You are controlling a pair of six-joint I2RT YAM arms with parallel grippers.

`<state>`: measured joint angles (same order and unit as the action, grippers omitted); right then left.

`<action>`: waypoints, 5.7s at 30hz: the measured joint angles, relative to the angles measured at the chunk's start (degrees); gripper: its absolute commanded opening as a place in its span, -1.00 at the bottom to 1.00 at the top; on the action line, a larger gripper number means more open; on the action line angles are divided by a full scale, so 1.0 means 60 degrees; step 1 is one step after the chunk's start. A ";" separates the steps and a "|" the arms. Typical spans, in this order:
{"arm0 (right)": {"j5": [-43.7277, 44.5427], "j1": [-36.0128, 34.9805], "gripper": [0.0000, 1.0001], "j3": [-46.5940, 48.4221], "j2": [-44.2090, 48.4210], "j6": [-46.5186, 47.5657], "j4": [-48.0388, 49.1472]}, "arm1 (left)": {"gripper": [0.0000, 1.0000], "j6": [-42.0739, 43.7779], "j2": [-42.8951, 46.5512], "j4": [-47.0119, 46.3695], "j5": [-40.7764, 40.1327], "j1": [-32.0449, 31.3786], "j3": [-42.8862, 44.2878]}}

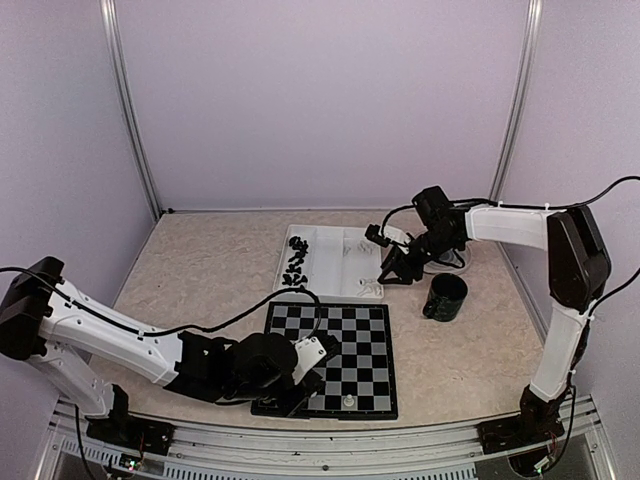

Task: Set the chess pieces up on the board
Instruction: Place the queen at d1, then pick up the king from the storage box, then pass from the right arm to the left

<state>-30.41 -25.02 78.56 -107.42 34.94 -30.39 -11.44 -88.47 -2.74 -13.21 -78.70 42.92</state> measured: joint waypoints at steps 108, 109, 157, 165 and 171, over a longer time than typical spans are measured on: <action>0.2841 -0.0703 -0.02 0.3450 -0.2229 0.2834 -0.1931 | 0.23 -0.0619 -0.0863 0.0729 0.2353 0.4834 0.4003; 0.2911 -0.0765 -0.03 0.3621 -0.2412 0.2922 -0.1989 | 0.23 -0.0627 -0.0863 0.0739 0.2426 0.4838 0.3934; -0.4404 0.0703 -1.00 0.2590 -0.0419 -0.5996 0.2350 | 0.21 0.0404 0.1220 -0.5220 0.0058 0.3741 0.0739; -0.5945 0.0572 -1.00 -0.1042 -0.0237 -1.4080 1.0236 | 0.18 0.2980 -0.0929 -0.8550 -0.1880 0.2524 0.1657; -0.5774 0.0310 -1.00 -0.1399 0.0109 -1.6309 1.2349 | 0.15 0.4306 -0.2379 -0.9129 -0.2732 0.2229 0.2481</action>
<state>-65.06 -23.16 70.17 -106.76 -62.92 43.70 14.39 -102.74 -57.52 -29.61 -65.32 57.80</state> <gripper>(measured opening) 0.168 0.579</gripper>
